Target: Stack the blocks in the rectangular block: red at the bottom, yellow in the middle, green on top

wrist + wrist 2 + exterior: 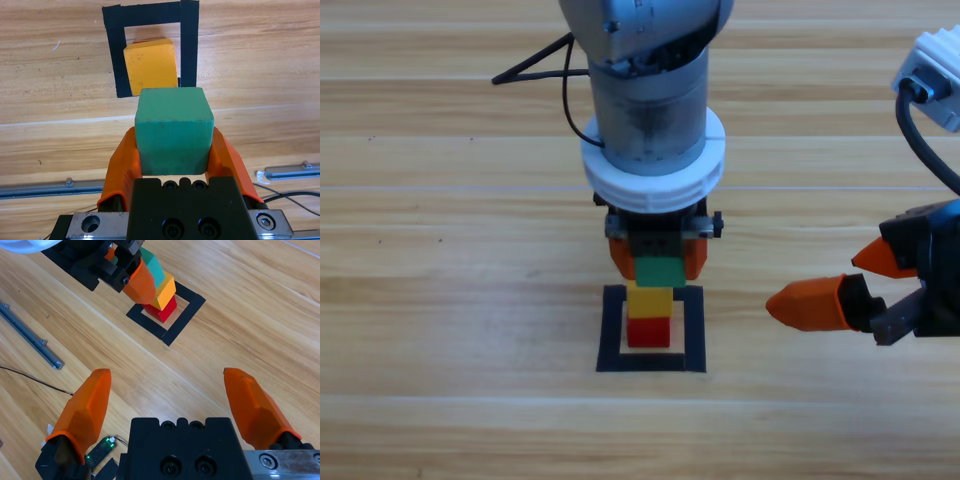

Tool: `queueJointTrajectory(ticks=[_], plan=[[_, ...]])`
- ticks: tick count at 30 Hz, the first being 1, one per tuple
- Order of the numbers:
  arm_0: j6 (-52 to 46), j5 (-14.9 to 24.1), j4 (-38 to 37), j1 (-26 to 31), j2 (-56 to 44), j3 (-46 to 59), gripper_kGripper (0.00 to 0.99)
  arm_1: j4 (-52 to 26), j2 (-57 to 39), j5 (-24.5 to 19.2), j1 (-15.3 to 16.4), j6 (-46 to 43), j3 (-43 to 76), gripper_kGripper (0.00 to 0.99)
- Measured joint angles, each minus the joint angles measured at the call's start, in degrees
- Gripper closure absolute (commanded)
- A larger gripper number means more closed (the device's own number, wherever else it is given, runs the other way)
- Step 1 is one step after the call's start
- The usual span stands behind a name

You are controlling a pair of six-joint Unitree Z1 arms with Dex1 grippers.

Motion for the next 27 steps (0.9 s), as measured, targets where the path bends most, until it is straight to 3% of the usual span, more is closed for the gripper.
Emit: queueJointTrajectory(ticks=[27], plan=[[5.4,-0.2,0.0,4.4,1.9,0.0,0.923,0.0,0.0,0.0,0.0,0.1,0.0,0.001]])
